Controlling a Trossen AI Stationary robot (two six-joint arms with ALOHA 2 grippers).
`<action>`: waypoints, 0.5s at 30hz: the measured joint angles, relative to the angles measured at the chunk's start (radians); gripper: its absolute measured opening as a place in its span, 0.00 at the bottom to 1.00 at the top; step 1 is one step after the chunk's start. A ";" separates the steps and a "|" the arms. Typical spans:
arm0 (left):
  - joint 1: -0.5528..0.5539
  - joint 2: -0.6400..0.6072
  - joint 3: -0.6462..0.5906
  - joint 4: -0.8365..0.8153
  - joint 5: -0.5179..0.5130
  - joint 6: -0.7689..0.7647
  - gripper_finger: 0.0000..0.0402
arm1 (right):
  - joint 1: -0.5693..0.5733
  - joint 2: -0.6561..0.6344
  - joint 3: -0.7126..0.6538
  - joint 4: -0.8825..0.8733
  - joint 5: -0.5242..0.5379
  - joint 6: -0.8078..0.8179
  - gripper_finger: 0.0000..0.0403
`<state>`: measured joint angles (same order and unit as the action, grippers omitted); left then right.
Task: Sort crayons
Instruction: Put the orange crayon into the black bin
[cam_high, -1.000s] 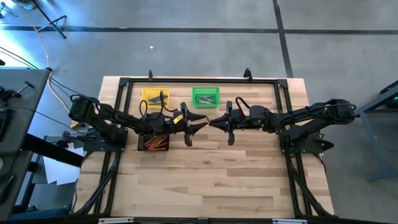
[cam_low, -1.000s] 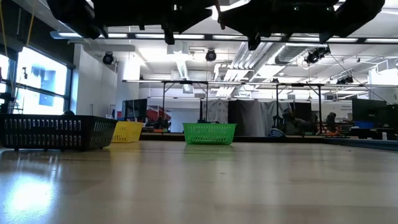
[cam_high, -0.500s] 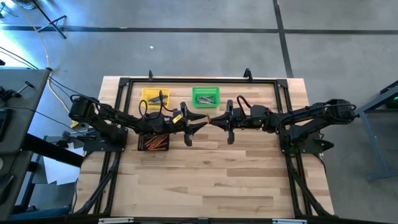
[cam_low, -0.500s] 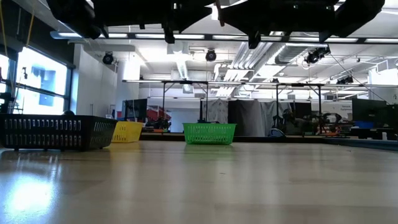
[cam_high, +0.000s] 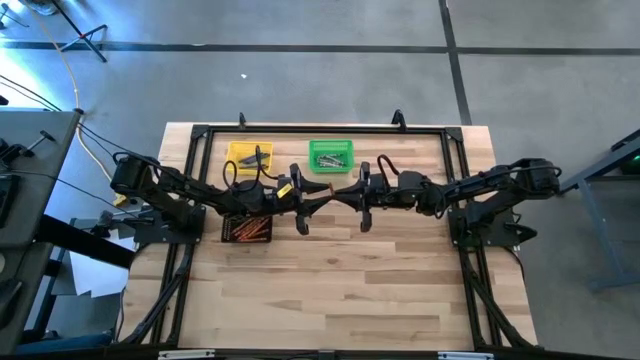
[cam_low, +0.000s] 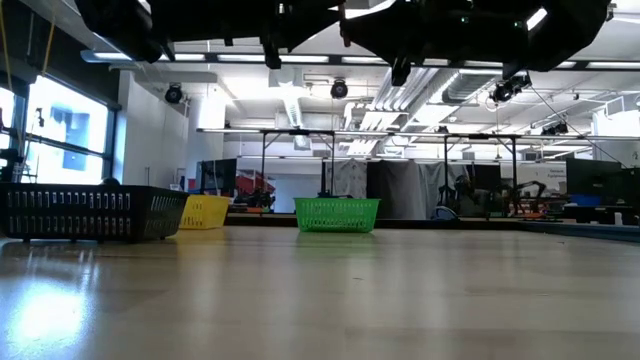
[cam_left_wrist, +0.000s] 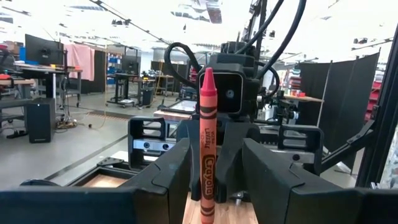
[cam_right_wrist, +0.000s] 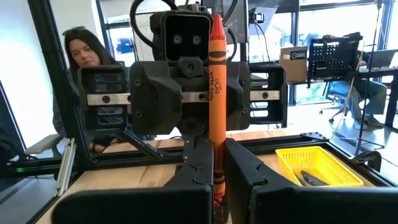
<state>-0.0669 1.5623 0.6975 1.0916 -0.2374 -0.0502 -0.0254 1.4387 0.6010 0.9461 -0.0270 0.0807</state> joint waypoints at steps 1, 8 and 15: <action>0.000 0.000 0.000 0.000 0.000 0.000 0.33 | 0.000 0.000 0.000 0.000 0.000 0.000 0.00; 0.000 0.000 0.000 0.009 0.000 0.000 0.33 | 0.000 0.000 0.000 -0.001 -0.003 0.009 0.00; 0.002 0.000 0.018 0.005 0.000 0.005 0.29 | 0.000 0.000 0.000 0.001 -0.003 0.008 0.00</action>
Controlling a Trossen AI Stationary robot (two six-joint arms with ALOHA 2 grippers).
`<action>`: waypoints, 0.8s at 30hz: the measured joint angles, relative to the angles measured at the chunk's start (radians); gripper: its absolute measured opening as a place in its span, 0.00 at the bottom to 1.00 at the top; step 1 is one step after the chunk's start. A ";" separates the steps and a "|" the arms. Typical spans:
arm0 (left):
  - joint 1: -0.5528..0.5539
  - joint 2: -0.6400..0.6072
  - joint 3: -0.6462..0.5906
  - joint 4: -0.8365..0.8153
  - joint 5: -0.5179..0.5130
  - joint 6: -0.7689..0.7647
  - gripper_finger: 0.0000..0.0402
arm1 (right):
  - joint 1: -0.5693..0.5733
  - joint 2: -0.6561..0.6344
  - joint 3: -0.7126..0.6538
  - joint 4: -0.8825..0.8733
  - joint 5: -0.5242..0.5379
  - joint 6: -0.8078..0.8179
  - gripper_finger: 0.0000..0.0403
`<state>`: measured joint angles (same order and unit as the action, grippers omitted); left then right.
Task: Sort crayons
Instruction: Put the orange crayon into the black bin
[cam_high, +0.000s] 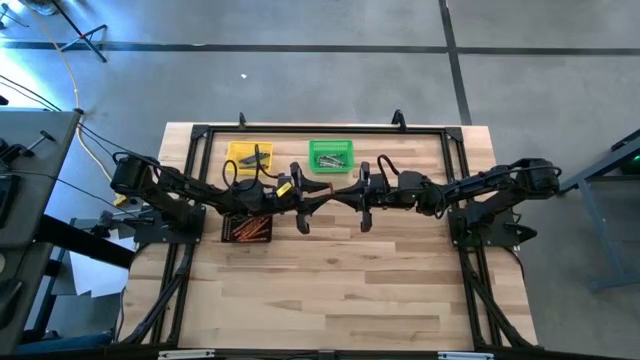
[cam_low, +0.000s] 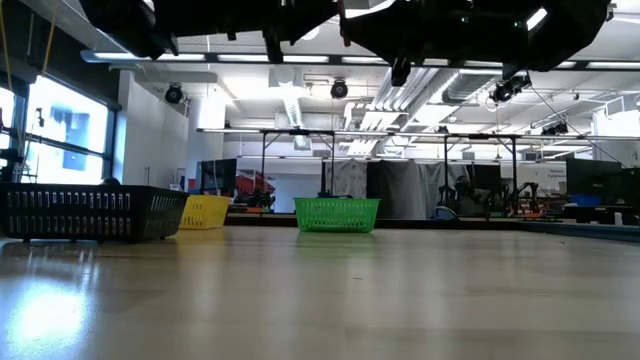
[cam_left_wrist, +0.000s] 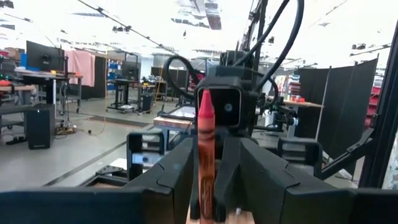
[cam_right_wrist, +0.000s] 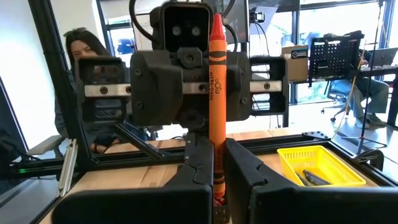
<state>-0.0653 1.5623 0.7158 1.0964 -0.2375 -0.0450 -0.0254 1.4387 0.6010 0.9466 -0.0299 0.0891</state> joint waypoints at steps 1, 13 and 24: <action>0.001 0.000 0.007 -0.004 0.000 0.005 0.28 | 0.000 0.000 0.000 0.000 0.000 0.000 0.00; 0.001 0.000 0.027 -0.052 0.000 0.030 0.25 | 0.015 0.000 0.000 0.000 0.000 -0.011 0.00; 0.012 0.000 0.027 -0.053 0.003 0.020 0.07 | 0.014 0.000 0.000 0.000 0.003 -0.011 0.00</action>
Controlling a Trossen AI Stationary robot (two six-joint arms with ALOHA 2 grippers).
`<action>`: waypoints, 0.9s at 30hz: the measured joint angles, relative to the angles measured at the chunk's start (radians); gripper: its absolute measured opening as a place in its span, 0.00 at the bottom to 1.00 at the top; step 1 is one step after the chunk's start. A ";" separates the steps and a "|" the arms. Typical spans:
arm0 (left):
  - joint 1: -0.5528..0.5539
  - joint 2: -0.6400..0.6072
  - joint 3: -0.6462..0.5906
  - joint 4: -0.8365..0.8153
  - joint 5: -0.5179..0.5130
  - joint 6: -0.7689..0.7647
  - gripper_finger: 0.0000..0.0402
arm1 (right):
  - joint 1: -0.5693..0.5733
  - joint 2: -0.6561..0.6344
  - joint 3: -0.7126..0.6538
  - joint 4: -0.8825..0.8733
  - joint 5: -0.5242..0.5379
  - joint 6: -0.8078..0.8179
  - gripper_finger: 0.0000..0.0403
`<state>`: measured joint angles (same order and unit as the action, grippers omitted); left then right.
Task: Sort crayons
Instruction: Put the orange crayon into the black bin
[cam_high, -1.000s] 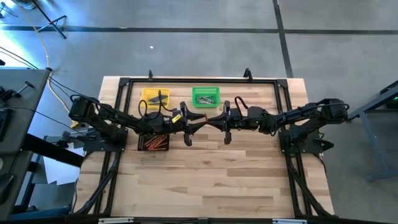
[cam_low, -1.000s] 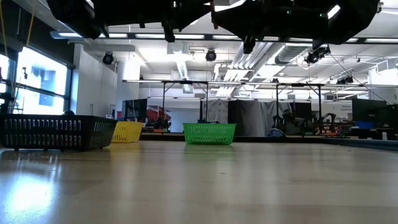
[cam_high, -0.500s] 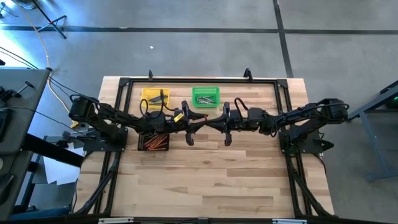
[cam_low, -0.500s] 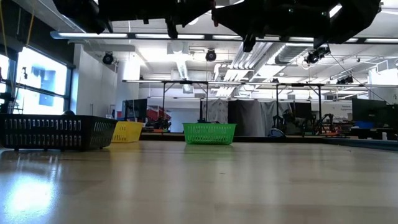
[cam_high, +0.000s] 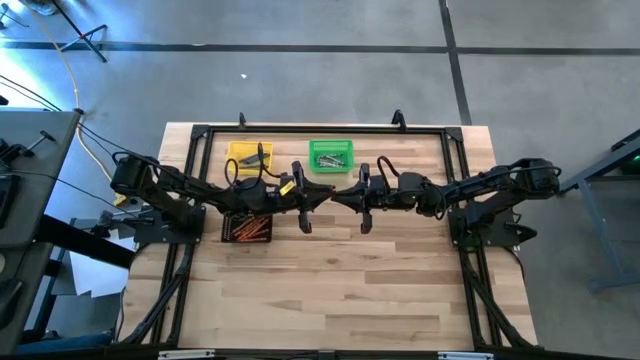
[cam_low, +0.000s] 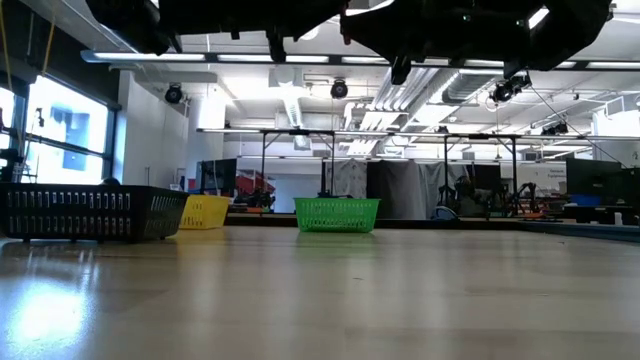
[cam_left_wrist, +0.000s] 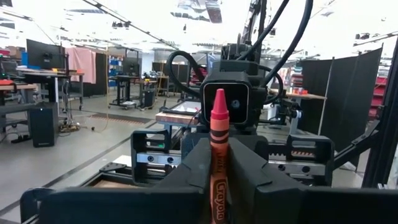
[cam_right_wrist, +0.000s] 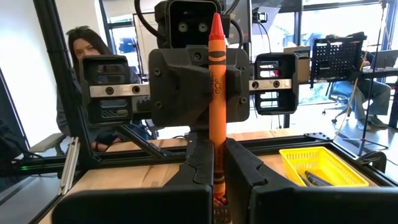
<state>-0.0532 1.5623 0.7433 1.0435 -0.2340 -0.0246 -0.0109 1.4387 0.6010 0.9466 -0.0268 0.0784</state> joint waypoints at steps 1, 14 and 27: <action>0.000 0.000 0.000 0.000 0.000 0.000 0.04 | 0.000 0.000 0.000 0.000 0.000 0.000 0.00; 0.001 0.000 0.000 -0.028 0.013 0.001 0.01 | -0.007 0.000 0.000 -0.028 0.027 0.008 0.04; -0.005 -0.160 -0.020 -0.402 -0.167 0.007 0.00 | -0.085 -0.238 0.002 -0.547 0.041 0.061 0.41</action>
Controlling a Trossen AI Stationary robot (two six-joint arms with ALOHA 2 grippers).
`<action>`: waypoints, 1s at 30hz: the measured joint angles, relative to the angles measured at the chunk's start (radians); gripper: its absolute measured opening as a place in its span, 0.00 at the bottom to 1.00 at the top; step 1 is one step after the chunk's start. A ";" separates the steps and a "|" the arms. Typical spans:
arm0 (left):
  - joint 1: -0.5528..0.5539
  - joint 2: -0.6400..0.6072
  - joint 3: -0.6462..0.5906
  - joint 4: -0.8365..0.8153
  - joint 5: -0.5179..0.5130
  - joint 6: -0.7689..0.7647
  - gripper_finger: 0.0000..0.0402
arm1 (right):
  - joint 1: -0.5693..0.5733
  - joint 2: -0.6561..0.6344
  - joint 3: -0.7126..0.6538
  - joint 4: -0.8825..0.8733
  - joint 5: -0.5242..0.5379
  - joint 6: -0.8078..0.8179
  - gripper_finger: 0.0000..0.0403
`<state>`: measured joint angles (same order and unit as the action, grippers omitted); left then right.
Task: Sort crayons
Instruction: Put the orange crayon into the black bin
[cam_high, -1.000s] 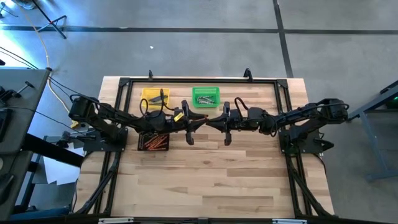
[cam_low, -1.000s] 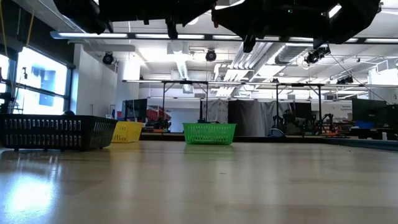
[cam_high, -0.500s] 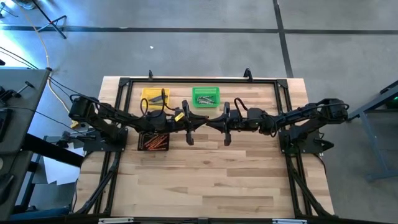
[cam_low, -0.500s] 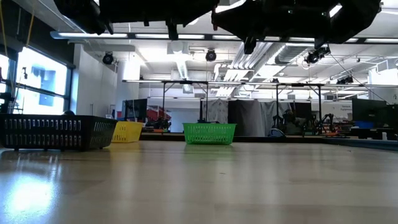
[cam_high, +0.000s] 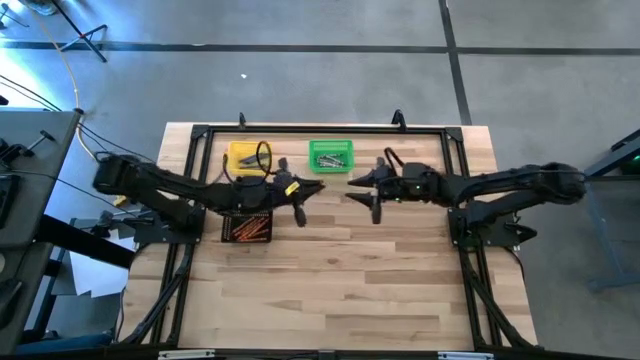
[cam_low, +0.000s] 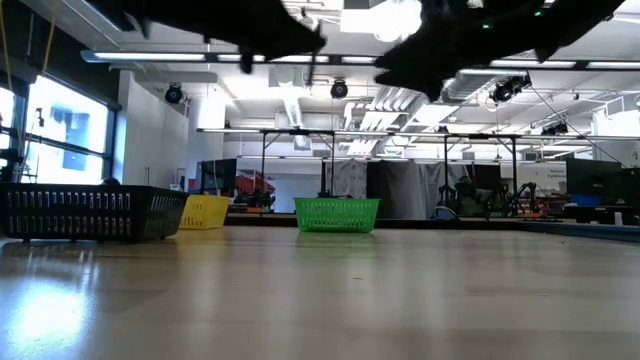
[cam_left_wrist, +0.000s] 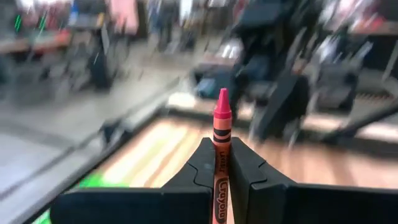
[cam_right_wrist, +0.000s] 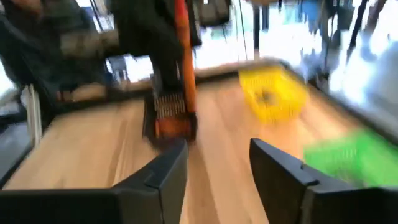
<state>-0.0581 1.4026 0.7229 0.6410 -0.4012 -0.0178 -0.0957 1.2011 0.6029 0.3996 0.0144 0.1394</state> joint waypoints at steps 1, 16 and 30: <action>-0.005 -0.039 -0.001 -0.098 -0.023 -0.028 0.00 | -0.005 -0.037 -0.001 -0.082 -0.001 0.022 0.42; -0.170 -0.357 -0.066 -1.360 -0.123 -0.981 0.00 | -0.015 -0.193 -0.002 -0.602 0.161 0.229 0.40; -0.259 -0.289 -0.188 -1.273 -0.062 -1.160 0.01 | -0.015 -0.179 -0.002 -0.597 0.175 0.230 0.40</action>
<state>-0.3168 1.1138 0.5350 -0.6323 -0.4637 -1.1774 -0.1108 1.0218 0.6010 -0.1978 0.1890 0.3698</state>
